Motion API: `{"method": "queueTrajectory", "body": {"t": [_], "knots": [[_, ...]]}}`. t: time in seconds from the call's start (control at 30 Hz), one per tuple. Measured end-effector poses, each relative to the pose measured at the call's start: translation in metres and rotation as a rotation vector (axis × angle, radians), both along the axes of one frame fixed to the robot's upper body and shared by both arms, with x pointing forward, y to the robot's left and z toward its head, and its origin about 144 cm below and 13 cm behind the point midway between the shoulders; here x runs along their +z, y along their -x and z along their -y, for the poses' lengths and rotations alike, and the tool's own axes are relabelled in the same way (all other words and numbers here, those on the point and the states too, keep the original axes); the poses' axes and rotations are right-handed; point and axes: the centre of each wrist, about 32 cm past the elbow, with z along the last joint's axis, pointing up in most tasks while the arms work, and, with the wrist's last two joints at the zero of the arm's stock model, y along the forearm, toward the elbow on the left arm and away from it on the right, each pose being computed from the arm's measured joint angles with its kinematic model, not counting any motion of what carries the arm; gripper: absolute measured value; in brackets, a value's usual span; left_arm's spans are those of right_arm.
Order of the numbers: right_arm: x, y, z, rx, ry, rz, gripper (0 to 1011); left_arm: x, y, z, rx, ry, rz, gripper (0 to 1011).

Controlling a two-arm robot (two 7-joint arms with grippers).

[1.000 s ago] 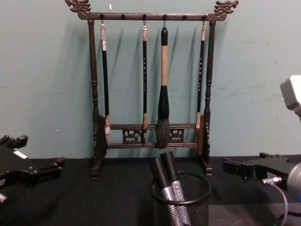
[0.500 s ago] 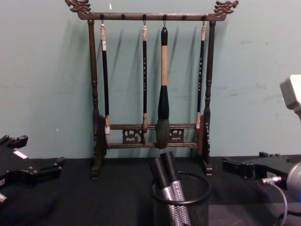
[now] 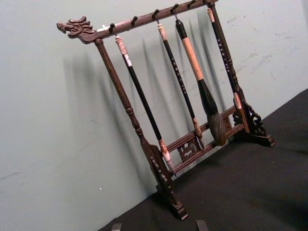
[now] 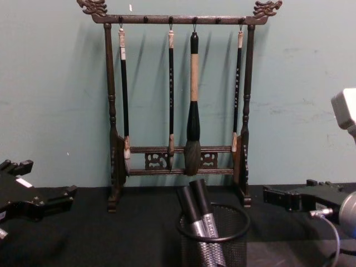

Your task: Pick up the water-based marker from the table and place it into the pen holder.

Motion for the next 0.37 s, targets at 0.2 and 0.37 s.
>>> {"method": "queueTrajectory", "body": {"t": [0.2,0.37], "knots": [[0.0000,0.0000,0.0000,0.000,0.000,0.000,1000,0.0000,0.0000,0.0000,0.000,0.000,0.000,1001],[0.0000,0.0000,0.0000,0.000,0.000,0.000,1000,0.0000,0.0000,0.0000,0.000,0.000,0.000,1001]]}}
